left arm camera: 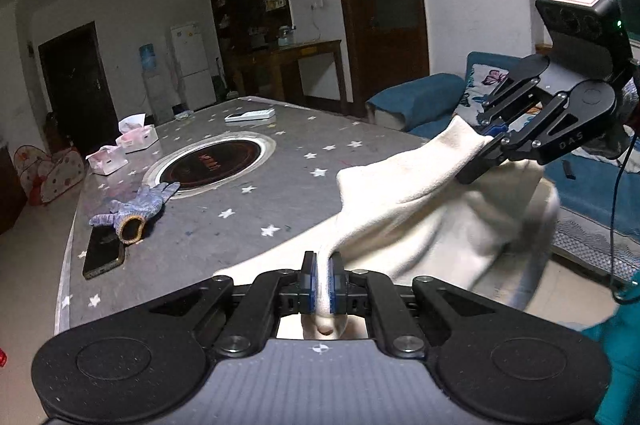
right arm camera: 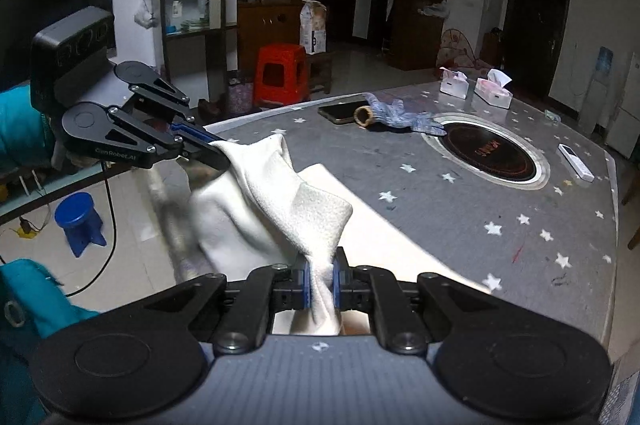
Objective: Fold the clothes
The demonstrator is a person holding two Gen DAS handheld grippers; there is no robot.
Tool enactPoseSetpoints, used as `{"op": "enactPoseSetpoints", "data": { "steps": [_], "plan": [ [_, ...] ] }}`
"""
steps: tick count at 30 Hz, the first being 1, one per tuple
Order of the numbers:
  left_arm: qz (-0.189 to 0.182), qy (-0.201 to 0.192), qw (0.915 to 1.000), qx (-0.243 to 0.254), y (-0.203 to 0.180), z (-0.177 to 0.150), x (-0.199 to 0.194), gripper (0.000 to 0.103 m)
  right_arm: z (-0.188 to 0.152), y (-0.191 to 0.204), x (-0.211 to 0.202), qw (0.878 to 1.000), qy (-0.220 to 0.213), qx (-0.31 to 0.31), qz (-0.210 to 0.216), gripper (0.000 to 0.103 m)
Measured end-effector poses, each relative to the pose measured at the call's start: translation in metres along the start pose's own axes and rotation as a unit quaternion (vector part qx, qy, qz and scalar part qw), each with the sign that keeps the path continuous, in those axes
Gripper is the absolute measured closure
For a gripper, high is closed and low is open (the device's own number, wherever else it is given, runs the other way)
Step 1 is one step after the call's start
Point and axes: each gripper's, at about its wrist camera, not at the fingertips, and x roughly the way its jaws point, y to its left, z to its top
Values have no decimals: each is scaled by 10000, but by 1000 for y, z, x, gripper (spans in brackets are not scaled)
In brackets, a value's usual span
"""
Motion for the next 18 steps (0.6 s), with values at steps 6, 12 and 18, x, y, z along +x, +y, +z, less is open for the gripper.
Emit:
{"op": "enactPoseSetpoints", "data": {
  "steps": [6,12,18],
  "plan": [
    [70,302,9995,-103,30,12,50,97,14,-40,39,9998,158,147,-20,94],
    [247,561,9972,-431,57,13,105,97,16,-76,88,9983,379,388,-218,94],
    [560,745,9929,-738,69,8,150,91,2,-102,127,9915,381,1110,-553,85]
  ]
}}
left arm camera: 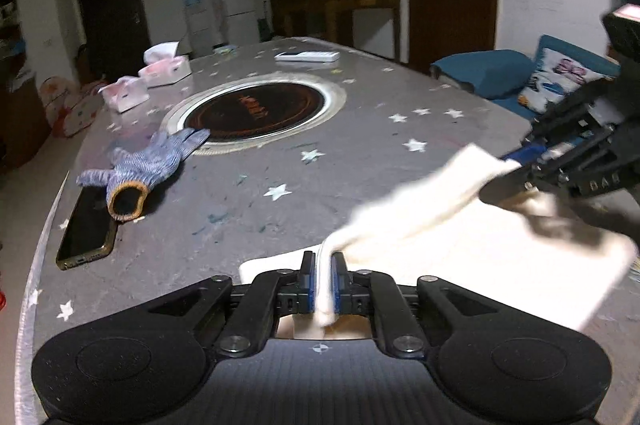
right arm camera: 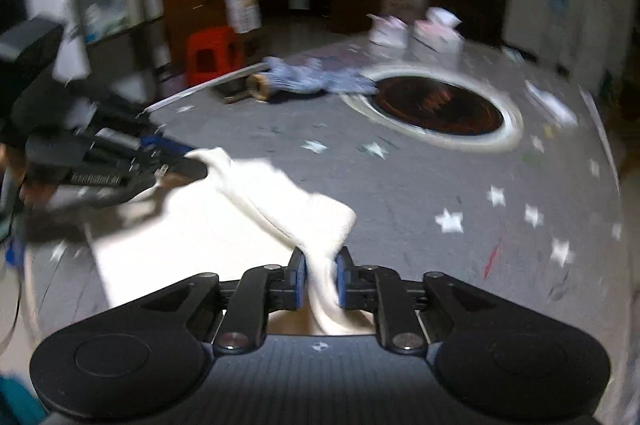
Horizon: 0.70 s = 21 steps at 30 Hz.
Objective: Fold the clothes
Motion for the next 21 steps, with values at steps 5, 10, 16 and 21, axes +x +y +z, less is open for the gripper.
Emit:
{"op": "enactPoseSetpoints", "data": {
  "steps": [5,10,16,21],
  "plan": [
    [194,-31,9996,-188,6,1,11,86,-15,-16,3,9977,-155,559,-341,79],
    [415,66,9981,-443,16,4,20,86,-23,-28,-14,9921,-357,1049,-583,79],
    [83,-242,9980,-570,4,12,-7,86,-23,-11,-31,9936,-548,946,-266,81],
    [-563,-160,9972,-464,-19,18,-7,86,-22,-5,-11,9947,-353,946,-184,82]
  ]
}}
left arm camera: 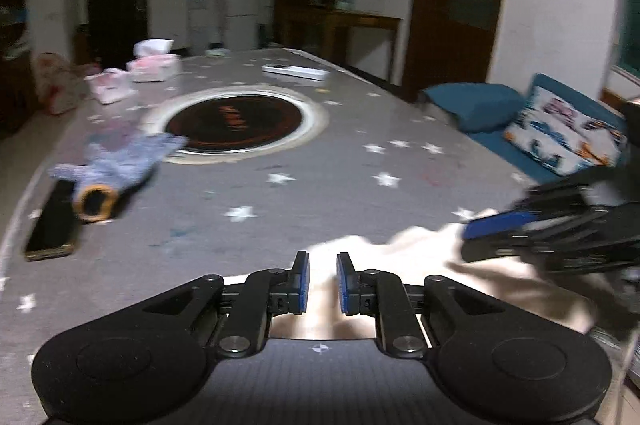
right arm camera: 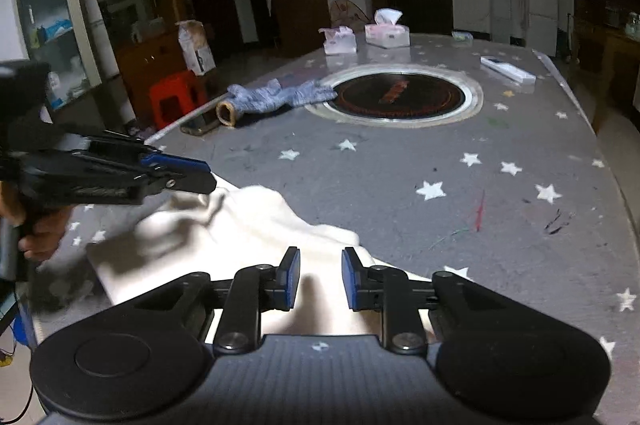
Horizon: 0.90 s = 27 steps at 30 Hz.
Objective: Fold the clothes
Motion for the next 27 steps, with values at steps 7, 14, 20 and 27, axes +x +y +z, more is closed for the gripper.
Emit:
{"op": "enactPoseSetpoints", "data": {
  "steps": [7,14,20,27],
  "plan": [
    [-87,260,9996,-42,-8,1,33,87,-3,-7,17,9997,132,165,-152,85],
    [0,307,9995,17,-8,0,42,87,-5,4,-6,9997,-31,-145,-191,84],
    [59,333,9994,55,-11,1,43,87,-24,8,-22,9996,122,-211,-172,84],
    [147,331,9993,76,-13,2,45,87,-41,-6,-43,9992,18,72,-390,84]
  ]
}}
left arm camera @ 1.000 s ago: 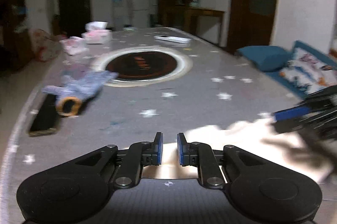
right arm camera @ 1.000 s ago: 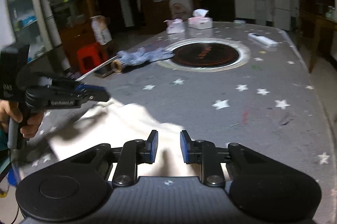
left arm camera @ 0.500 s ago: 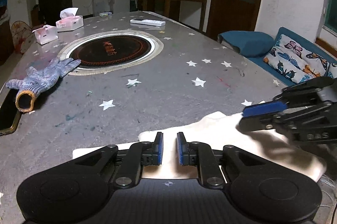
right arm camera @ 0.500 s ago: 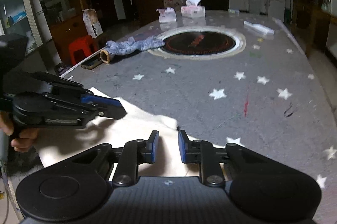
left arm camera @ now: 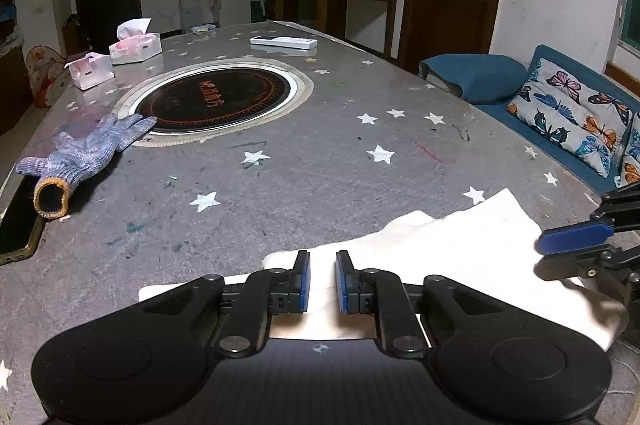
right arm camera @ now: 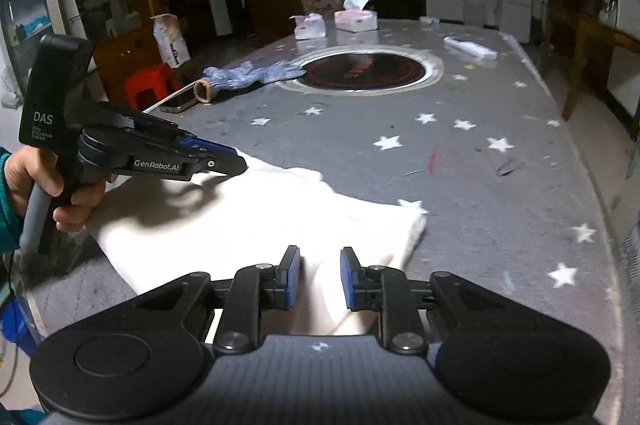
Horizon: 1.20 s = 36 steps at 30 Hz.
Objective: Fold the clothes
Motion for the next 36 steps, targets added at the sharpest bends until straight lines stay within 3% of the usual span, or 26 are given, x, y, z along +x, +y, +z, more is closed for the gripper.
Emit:
{"op": "enactPoseSetpoints", "data": {
  "steps": [5,11,19,24,29,36],
  "plan": [
    [30,-38,10000,-56,0,1,-4,86,-2,-4,3,10000,46,72,-29,84],
    [-29,-306,9995,44,-6,-4,-39,83,8,-3,-2,9997,-198,119,10,84],
    [-195,-451,9985,255,-29,-40,-90,82,10,13,17,9996,-44,-261,82,83],
    [-271,-530,9979,262,-38,-59,-112,80,8,30,-8,9981,-200,-498,295,82],
    [-247,-590,9970,434,-50,-71,-117,80,-1,59,-27,9932,-244,-957,622,82],
    [-194,-427,9980,422,-51,-78,-102,80,-14,78,-18,9911,-127,-1156,642,83]
  ]
}}
